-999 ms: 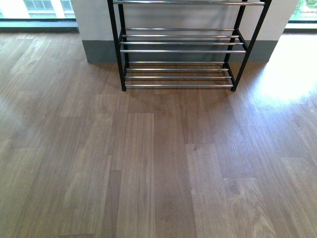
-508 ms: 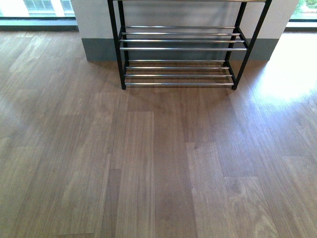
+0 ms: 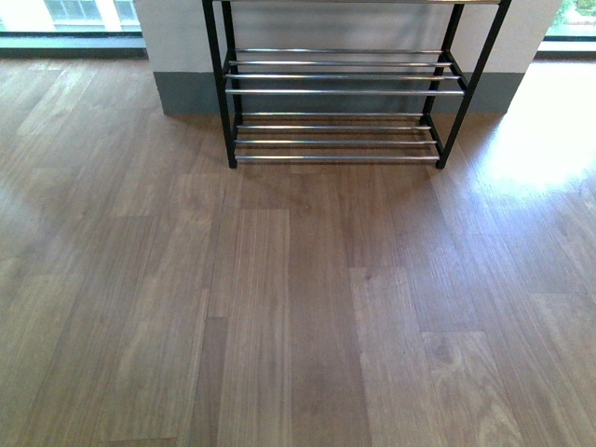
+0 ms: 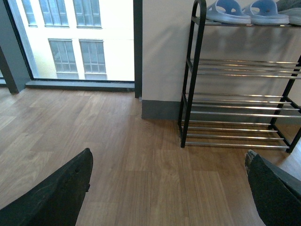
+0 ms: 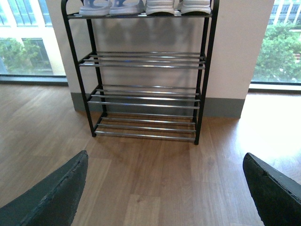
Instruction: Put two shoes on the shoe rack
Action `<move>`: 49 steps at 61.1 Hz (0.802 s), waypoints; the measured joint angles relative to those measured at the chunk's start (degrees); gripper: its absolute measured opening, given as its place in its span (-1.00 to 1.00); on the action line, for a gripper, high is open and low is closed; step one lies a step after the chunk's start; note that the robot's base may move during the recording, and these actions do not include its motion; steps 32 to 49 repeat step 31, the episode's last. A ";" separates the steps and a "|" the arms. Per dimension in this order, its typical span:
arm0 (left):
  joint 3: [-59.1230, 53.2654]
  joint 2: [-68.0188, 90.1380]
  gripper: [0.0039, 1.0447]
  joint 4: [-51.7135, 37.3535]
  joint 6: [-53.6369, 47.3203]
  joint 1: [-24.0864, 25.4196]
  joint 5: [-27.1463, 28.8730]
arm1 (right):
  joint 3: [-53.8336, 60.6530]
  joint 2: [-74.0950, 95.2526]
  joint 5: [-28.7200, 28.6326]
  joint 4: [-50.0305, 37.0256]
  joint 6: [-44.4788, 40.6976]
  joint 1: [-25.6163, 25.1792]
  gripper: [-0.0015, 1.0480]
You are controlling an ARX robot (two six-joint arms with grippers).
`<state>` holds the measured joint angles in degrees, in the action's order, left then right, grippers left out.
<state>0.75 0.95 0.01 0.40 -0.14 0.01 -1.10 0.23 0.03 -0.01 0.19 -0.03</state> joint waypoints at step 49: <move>0.00 0.00 0.83 0.00 0.00 0.00 0.00 | 0.00 0.00 0.00 0.00 0.00 0.00 0.82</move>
